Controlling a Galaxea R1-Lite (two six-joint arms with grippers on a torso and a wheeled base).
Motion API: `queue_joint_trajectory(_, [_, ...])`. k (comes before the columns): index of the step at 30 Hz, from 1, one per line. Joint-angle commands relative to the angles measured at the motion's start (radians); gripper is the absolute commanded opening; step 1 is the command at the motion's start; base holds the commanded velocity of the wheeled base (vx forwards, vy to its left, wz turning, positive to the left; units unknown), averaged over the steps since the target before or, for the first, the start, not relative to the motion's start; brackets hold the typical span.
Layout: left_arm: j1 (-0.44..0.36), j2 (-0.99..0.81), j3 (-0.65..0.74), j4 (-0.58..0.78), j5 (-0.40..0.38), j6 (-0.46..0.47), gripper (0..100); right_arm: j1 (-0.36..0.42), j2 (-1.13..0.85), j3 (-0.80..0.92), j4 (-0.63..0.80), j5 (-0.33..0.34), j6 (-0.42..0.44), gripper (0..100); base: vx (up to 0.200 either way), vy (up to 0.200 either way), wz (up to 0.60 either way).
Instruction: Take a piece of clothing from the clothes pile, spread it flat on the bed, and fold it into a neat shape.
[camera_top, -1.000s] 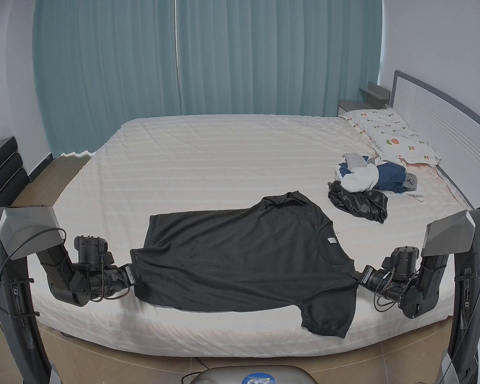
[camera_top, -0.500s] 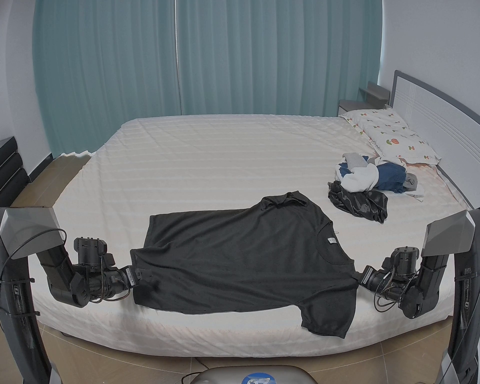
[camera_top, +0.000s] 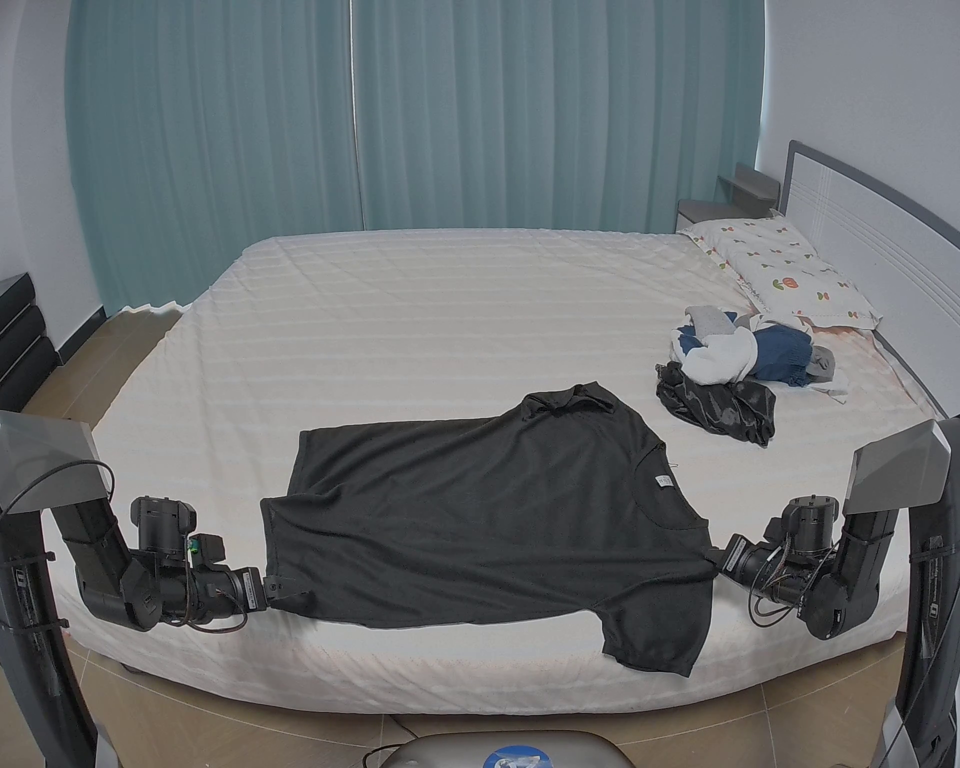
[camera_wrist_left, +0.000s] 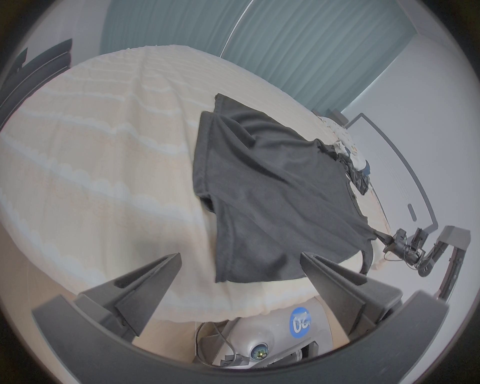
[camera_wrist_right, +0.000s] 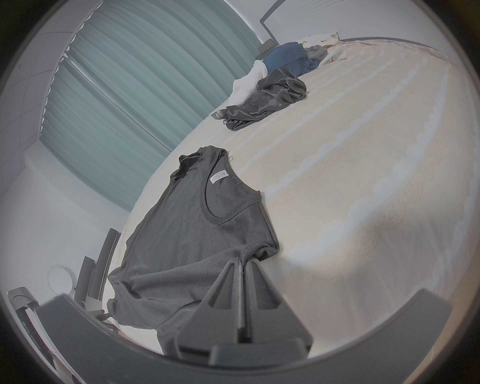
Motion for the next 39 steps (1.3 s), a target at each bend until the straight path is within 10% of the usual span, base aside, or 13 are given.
queue_joint_trajectory(1, [-0.023,-0.003,0.012,0.002,0.004,0.003,100,0.002,-0.003,0.000,-0.001,0.000,0.000,0,0.000,0.000,0.00])
queue_joint_trajectory(20, [-0.057,0.061,-0.115,0.051,0.020,0.041,100,0.006,-0.001,-0.005,-0.001,0.002,0.000,0,0.000,0.000,0.00])
queue_joint_trajectory(21, [-0.059,0.063,-0.117,0.051,0.020,0.041,0,0.006,-0.001,-0.005,-0.001,0.002,0.000,0,0.000,0.000,0.00])
queue_joint_trajectory(38, [-0.030,0.031,-0.065,0.046,0.020,-0.014,0,0.009,0.048,-0.011,-0.076,0.012,-0.001,0,0.000,0.000,0.00])
queue_joint_trajectory(39, [-0.026,0.024,-0.060,0.048,0.019,-0.020,0,0.010,0.056,-0.009,-0.088,0.011,-0.001,100,0.000,0.000,0.00])
